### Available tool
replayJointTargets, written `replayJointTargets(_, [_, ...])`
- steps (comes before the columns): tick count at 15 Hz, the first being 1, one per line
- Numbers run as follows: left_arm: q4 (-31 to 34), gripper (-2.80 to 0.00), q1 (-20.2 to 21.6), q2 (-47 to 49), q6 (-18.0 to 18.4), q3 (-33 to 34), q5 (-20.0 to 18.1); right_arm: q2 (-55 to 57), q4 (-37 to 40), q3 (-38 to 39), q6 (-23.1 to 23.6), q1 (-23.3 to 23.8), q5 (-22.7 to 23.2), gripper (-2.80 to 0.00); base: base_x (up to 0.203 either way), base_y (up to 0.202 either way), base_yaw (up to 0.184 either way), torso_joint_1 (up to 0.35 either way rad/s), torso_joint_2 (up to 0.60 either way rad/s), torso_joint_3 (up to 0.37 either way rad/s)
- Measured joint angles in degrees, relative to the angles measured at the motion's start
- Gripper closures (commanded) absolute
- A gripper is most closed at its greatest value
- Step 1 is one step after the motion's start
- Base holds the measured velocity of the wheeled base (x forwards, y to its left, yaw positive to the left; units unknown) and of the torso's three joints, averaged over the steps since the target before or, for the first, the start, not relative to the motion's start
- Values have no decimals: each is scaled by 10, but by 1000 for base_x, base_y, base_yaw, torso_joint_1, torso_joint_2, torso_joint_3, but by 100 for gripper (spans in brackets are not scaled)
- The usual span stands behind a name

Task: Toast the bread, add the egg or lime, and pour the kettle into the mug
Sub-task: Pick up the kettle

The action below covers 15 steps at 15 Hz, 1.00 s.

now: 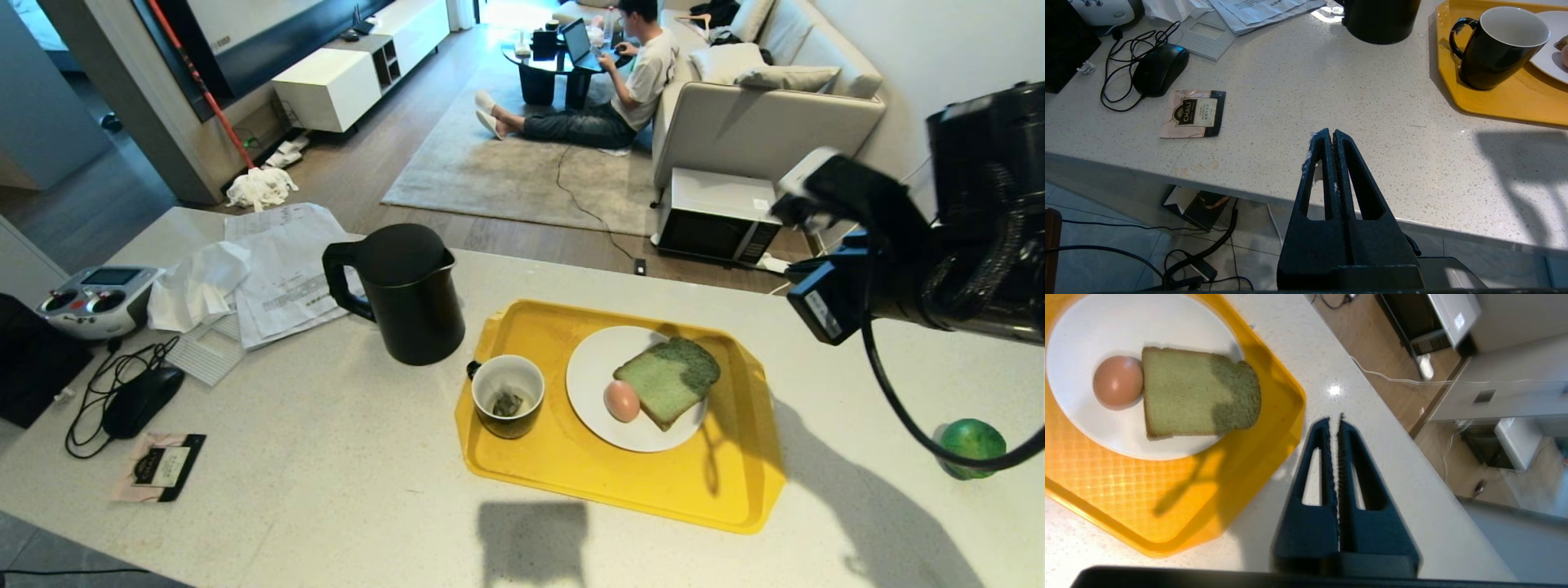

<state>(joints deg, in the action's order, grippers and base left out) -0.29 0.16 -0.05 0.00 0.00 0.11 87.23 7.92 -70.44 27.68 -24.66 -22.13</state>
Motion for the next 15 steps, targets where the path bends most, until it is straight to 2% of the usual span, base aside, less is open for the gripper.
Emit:
replayJointTargets(8, [0,0,0,0,0,0,0,-171,0,78,-119,104,8,0,0,0,0,0,0,0])
replayJointTargets(13, [0,0,0,0,0,0,0,-337,0,208,-160,221,88,0,0,0,0,0,0,0])
replayJointTargets(15, [0,0,0,0,0,0,0,-420,-1,282,-178,259,104,0,0,0,0,0,0,0])
